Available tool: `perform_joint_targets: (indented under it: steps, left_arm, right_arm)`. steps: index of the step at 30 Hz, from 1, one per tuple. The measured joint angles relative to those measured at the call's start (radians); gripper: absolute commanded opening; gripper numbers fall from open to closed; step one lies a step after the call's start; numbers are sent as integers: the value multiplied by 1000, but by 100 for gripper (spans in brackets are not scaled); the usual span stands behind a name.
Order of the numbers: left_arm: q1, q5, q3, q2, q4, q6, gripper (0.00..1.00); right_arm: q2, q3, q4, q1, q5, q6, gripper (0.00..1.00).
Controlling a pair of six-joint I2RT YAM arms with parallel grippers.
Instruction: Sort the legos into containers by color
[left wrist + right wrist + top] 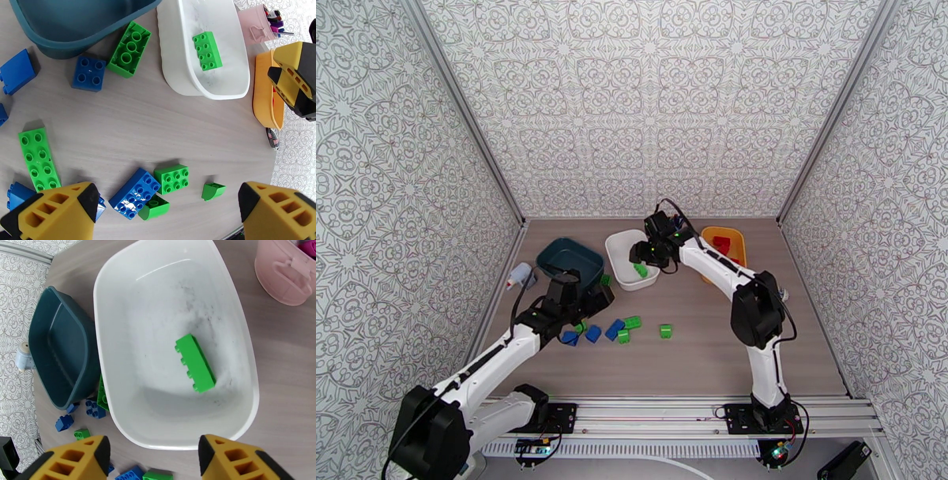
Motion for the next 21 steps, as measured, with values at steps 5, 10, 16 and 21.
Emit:
perform_joint_targets:
  steps: [5,10,16,21]
  left_arm:
    - [-57,-19,51,58,-19,19,99]
    - [-127,-45,100,129,-21,22,99]
    - [-193,-76,118,200,-21,17,99]
    - [-235,-98,136,241,-19,6,99]
  right_arm:
    - [-154,-176,1,0,27,-4,67]
    - [-320,-375,20,0,61,-3,67]
    - [-425,-611,46,21,99,8,69]
    - [-459,-748,67,74,113,37,69]
